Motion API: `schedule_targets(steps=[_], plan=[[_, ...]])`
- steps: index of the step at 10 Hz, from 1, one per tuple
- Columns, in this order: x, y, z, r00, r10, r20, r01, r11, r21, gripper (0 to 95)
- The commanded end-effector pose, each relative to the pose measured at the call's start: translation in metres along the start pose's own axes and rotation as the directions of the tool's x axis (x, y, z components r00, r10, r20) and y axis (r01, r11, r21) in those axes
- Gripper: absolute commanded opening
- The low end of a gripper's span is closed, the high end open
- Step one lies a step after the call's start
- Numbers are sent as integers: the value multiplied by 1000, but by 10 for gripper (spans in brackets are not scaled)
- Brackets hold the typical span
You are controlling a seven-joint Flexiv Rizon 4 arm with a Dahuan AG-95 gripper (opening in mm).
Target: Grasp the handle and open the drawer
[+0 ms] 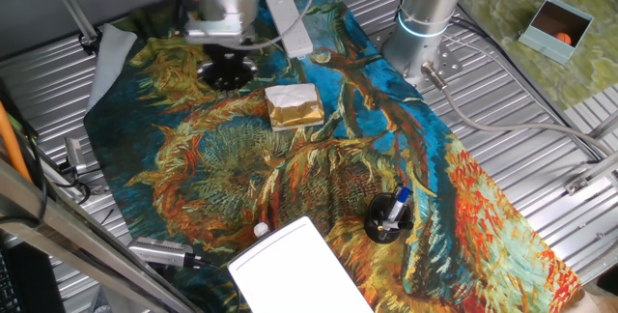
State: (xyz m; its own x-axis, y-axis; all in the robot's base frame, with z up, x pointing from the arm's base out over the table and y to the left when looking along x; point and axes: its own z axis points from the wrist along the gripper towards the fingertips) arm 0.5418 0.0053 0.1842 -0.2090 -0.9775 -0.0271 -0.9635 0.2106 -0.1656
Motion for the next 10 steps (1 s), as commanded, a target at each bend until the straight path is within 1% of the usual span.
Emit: schedule_targets(steps=[1,2,3,4,5,6,7,8,10], plan=[[-13,-31,4,989,-123,84,131,987,-93,0],[-14,-36,10,983,-134,128,149,981,-122,0],[-16,-40,16,974,-157,160,180,974,-136,0],[-17,-43,24,964,-190,183,219,964,-152,0],[-17,-44,29,959,-213,187,244,956,-163,0],[-18,-44,31,954,-225,199,261,950,-174,0],[-21,-42,32,948,-228,223,270,946,-181,0],[-24,-41,32,946,-226,234,271,945,-183,0],[-33,-37,34,939,-220,263,274,943,-188,0]])
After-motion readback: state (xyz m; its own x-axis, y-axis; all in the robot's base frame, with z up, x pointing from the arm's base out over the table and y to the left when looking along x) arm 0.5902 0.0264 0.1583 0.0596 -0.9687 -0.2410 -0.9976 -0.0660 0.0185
